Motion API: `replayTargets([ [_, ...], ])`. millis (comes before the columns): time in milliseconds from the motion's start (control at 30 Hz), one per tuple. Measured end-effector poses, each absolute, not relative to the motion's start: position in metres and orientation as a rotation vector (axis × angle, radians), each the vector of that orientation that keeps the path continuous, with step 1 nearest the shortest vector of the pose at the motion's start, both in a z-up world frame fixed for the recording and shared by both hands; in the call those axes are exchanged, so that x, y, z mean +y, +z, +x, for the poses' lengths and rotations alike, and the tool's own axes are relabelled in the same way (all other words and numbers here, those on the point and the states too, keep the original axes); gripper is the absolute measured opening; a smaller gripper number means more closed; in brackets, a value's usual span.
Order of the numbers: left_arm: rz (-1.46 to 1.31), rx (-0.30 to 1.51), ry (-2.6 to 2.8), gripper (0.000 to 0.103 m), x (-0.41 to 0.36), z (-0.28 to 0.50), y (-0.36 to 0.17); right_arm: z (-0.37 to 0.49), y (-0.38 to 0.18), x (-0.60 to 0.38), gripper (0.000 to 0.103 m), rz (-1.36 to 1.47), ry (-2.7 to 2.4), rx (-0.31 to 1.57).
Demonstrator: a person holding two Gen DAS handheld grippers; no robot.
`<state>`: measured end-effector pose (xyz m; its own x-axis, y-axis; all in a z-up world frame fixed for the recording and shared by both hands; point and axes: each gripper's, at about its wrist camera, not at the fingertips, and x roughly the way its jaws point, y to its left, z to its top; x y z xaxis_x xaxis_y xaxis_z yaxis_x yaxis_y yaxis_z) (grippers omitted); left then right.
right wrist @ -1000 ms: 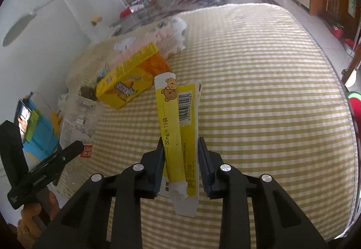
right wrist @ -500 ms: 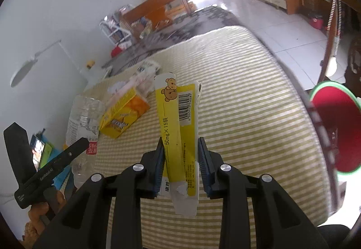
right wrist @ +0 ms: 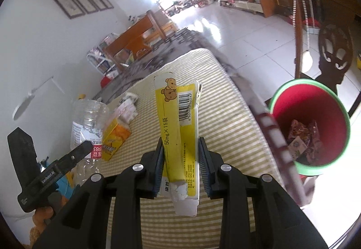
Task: Collect trash
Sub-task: 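Carry bottle and yellow box to the red bucket and open both tools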
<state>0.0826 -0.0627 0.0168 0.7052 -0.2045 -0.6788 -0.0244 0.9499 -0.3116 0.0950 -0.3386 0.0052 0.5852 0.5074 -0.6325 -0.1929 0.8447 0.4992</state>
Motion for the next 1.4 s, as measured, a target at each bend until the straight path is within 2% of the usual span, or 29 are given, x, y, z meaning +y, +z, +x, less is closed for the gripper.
replayTargets([
  [433,-0.26,0.819,-0.274,0.068,-0.148,0.12,0.014,0.095,0.004,-0.42,0.028,0.541,0.26,0.791],
  [867,-0.252,0.949,-0.441,0.068,-0.238,0.184,-0.023,0.108,-0.026,-0.504,0.029,0.683,0.091,0.794],
  [933,-0.243,0.971,-0.474,0.068,-0.255,0.195,-0.024,0.112,-0.03,-0.513,0.032,0.699,0.075,0.788],
  [1000,-0.218,0.986,-0.509,0.071,-0.271,0.202,-0.024,0.116,-0.031,-0.519,0.046,0.7,0.055,0.775],
  [1033,-0.196,0.99,-0.523,0.075,-0.279,0.204,-0.022,0.117,-0.03,-0.521,0.05,0.703,0.037,0.768],
  [1067,-0.188,0.984,-0.528,0.084,-0.282,0.204,-0.02,0.117,-0.03,-0.523,0.056,0.705,0.018,0.762],
  [1167,-0.176,0.939,-0.537,0.093,-0.283,0.198,-0.014,0.117,-0.025,-0.525,0.059,0.7,0.018,0.753],
  [1400,-0.202,0.913,-0.475,0.093,-0.239,0.173,-0.008,0.108,0.001,-0.504,0.063,0.667,0.07,0.713],
])
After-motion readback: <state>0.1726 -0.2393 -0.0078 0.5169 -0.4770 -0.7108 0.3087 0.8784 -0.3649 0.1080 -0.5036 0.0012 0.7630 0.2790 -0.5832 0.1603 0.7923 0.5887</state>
